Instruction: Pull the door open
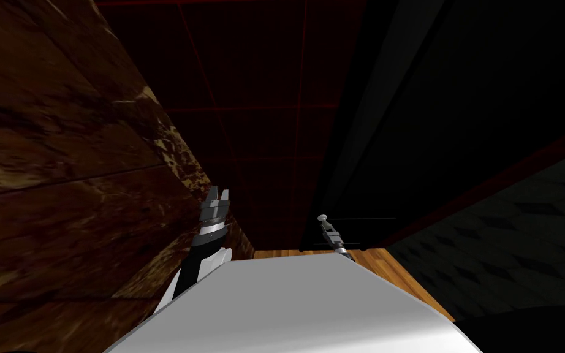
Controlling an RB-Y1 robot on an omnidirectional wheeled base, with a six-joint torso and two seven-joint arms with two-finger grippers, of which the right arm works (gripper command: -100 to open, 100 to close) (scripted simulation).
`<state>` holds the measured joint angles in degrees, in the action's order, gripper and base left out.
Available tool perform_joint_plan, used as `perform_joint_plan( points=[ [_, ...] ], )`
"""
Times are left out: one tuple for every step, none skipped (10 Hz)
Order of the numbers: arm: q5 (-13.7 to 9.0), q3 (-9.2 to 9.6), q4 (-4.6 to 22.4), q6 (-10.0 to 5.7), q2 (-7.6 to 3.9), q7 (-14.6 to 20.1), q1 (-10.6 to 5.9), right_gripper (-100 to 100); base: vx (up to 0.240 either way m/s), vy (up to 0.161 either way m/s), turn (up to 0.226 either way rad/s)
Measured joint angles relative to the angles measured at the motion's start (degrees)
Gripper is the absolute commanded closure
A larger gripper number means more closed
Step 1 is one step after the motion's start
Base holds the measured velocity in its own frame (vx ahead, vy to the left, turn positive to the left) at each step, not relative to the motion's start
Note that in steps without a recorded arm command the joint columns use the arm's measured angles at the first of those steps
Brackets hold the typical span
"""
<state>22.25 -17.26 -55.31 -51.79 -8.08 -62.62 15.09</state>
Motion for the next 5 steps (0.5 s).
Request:
perform_joint_plan(
  points=[
    [0.0,0.01,-0.1,0.01,-0.01,0.0,-0.03,100,-0.021,0.003,0.006],
    [0.0,0.0,0.0,0.08,-0.03,0.0,-0.01,100,-0.014,0.002,-0.003],
    [0.0,0.01,0.0,0.13,-0.03,0.0,0.05,100,-0.008,0.001,-0.005],
    [0.0,0.01,0.1,0.15,-0.02,0.0,0.1,100,0.0,0.0,0.0],
    [0.0,0.01,0.1,0.16,-0.01,0.0,0.12,100,-0.019,-0.01,0.062]
  ],
)
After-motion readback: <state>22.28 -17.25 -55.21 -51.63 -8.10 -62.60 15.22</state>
